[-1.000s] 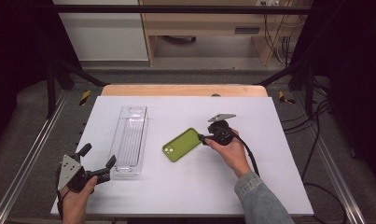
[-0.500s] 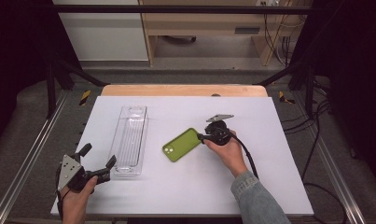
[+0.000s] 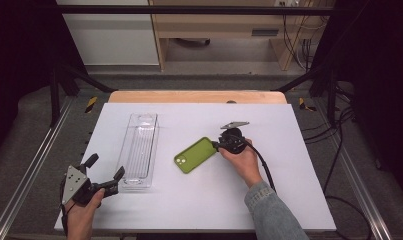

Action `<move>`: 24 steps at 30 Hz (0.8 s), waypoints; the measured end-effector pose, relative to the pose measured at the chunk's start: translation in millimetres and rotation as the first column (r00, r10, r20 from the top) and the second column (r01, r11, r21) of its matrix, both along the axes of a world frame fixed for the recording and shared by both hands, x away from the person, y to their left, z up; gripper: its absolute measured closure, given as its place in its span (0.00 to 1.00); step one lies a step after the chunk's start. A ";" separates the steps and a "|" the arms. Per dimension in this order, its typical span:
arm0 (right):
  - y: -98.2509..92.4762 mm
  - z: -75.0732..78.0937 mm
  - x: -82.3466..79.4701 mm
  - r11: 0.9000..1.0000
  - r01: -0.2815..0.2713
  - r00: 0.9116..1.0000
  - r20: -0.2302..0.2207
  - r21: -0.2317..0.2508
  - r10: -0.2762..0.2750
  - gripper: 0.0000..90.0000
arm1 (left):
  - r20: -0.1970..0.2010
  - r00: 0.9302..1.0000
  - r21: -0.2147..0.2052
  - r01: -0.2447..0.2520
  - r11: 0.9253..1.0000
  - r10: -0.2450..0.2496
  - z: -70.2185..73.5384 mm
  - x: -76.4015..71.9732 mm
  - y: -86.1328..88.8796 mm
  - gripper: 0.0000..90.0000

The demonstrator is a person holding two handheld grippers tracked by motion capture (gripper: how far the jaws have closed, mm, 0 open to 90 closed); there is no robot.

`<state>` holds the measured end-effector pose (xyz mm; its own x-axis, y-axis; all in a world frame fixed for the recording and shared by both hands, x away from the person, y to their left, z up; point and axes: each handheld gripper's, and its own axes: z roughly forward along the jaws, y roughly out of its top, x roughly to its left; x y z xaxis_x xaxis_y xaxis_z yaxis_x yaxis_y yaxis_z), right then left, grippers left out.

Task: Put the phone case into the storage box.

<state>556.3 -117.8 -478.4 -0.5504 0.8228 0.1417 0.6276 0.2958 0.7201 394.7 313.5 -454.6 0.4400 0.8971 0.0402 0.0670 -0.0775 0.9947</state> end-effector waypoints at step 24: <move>12.2 -8.5 14.9 0.999 -0.017 0.997 -0.076 -0.040 0.014 0.80 | -0.004 1.000 0.007 0.008 1.000 -0.008 -0.7 1.1 -2.1 0.00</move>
<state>571.2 -105.6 -486.9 -0.5520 0.8203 0.1499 0.6748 0.3338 0.6581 395.8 311.3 -455.3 0.4477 0.8931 0.0449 0.0705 -0.0853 0.9939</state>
